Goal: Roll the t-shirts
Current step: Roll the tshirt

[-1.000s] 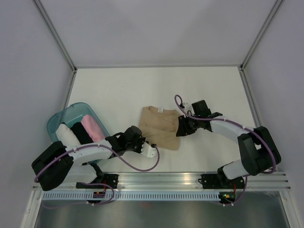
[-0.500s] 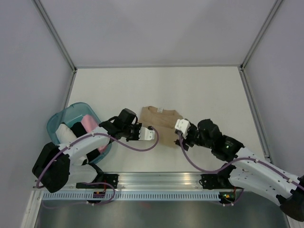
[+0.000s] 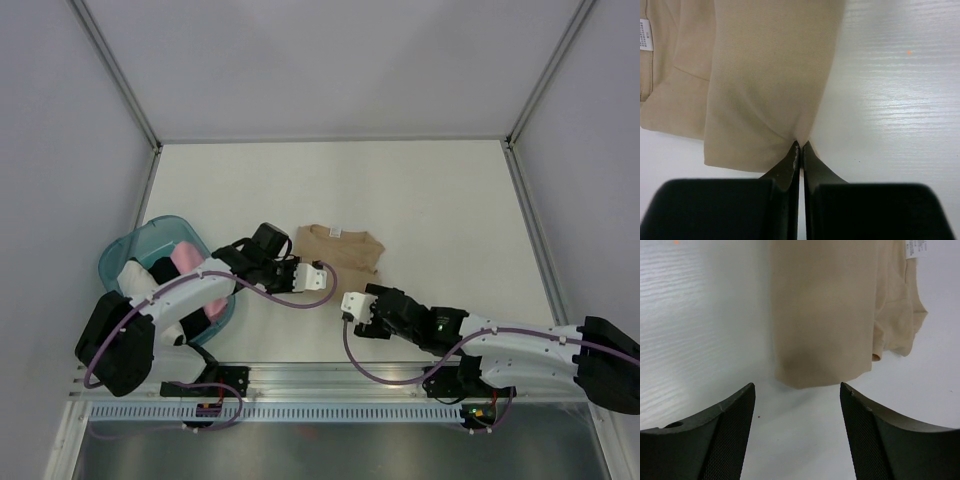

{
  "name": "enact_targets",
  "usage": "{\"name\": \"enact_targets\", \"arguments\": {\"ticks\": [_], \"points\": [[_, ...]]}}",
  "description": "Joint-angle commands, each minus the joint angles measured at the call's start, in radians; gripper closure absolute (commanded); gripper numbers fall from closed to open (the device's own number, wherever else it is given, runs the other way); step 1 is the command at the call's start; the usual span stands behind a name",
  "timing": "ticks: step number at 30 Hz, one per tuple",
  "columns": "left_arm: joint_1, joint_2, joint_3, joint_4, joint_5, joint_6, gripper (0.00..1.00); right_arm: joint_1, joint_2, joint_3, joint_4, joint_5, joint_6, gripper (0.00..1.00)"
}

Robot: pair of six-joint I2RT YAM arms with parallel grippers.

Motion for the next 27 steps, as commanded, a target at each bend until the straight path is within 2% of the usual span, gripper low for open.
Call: {"name": "enact_targets", "arguments": {"ticks": [1, 5, 8, 11, 12, 14, 15, 17, 18, 20, 22, 23, 24, 25, 27], "points": [[0.003, 0.015, 0.039, -0.02, 0.052, -0.023, 0.98, 0.005, 0.037, -0.003, 0.17, 0.101, 0.056, 0.26], [0.004, 0.031, 0.053, -0.028, 0.05, -0.028, 0.98, 0.003, 0.095, -0.004, 0.216, 0.099, 0.068, 0.24], [0.009, 0.035, 0.059, -0.033, 0.052, -0.031, 0.98, -0.006, 0.155, 0.0, 0.223, 0.017, 0.056, 0.24], [0.015, 0.038, 0.065, -0.043, 0.058, -0.034, 0.98, -0.043, 0.217, 0.031, 0.177, -0.07, 0.059, 0.33], [0.018, 0.038, 0.063, -0.051, 0.061, -0.037, 0.98, -0.067, 0.221, 0.045, 0.163, -0.087, 0.056, 0.47], [0.023, 0.034, 0.062, -0.059, 0.065, -0.035, 0.98, -0.095, 0.231, 0.062, 0.146, -0.141, 0.064, 0.59], [0.024, 0.032, 0.06, -0.071, 0.067, -0.037, 0.98, -0.125, 0.232, 0.088, 0.096, -0.168, 0.065, 0.7], [0.032, 0.029, 0.06, -0.086, 0.082, -0.037, 0.98, -0.156, 0.229, 0.114, 0.045, -0.231, 0.052, 0.82], [0.035, 0.026, 0.062, -0.103, 0.093, -0.038, 0.98, -0.179, 0.225, 0.143, -0.007, -0.249, 0.041, 0.92], [0.04, 0.012, 0.063, -0.158, 0.121, -0.035, 0.98, -0.205, 0.212, 0.18, -0.058, -0.39, 0.023, 0.98], [0.04, -0.017, 0.044, -0.159, 0.13, -0.057, 0.98, -0.267, 0.223, 0.232, -0.122, -0.489, 0.015, 1.0], [0.04, -0.028, 0.033, -0.148, 0.125, -0.073, 0.9, -0.299, 0.232, 0.241, -0.13, -0.536, 0.015, 1.0], [0.04, -0.037, 0.017, -0.128, 0.118, -0.083, 0.78, -0.305, 0.241, 0.252, -0.141, -0.547, 0.01, 1.0], [0.04, -0.052, 0.001, -0.099, 0.096, -0.09, 0.55, -0.311, 0.249, 0.255, -0.139, -0.549, 0.01, 1.0], [0.038, -0.103, -0.061, -0.015, 0.09, -0.077, 0.42, -0.316, 0.267, 0.258, -0.127, -0.556, 0.009, 1.0]]}}
